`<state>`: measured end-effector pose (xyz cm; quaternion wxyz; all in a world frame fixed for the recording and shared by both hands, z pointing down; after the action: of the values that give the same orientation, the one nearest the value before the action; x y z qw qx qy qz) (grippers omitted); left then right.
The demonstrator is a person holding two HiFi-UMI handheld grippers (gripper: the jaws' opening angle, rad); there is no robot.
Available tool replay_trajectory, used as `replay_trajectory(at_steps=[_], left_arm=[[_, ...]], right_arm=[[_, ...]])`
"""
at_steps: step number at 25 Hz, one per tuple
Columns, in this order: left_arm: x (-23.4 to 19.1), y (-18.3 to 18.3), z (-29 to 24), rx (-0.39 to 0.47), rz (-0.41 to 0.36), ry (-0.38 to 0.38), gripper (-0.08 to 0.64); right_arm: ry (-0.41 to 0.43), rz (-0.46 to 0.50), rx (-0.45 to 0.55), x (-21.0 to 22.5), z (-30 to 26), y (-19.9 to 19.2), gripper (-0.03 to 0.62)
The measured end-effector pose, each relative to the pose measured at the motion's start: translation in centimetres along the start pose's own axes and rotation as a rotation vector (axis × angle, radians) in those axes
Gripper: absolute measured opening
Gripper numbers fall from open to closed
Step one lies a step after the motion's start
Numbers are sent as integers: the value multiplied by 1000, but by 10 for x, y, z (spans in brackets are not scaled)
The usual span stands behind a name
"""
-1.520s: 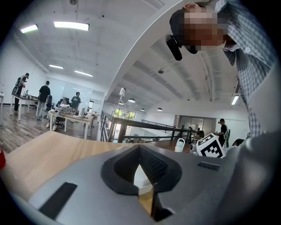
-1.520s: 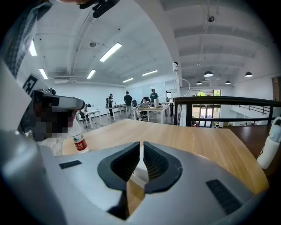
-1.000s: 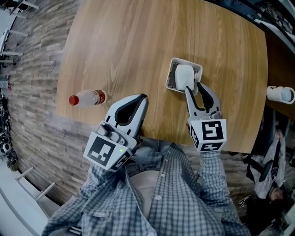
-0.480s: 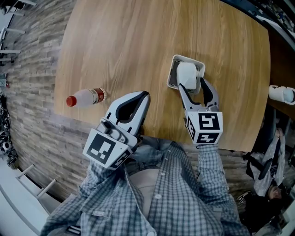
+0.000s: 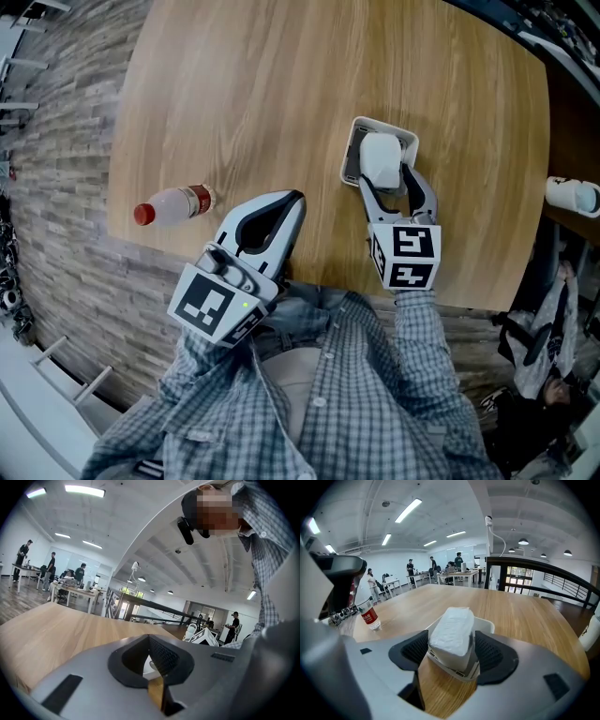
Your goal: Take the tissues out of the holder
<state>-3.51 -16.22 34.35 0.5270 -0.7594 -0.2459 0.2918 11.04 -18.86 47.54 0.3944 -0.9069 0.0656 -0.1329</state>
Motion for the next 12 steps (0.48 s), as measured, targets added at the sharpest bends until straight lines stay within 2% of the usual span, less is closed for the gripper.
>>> replay_trajectory(at_steps=[12], left_arm=[[-8, -5, 2, -14, 6, 12, 6]], right_arm=[[-101, 11, -45, 5, -16, -9, 295]])
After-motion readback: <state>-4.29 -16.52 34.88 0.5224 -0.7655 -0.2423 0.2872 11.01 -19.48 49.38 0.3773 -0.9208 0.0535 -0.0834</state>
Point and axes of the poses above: the fingertips, and each gripper's own axes: z backward along the fingers, x to its right, y out of its top, the point moved 2 cm from there along z, backward along the fingers, and after that the axes turned 9 degrees about -z, right-handed, at the moved point
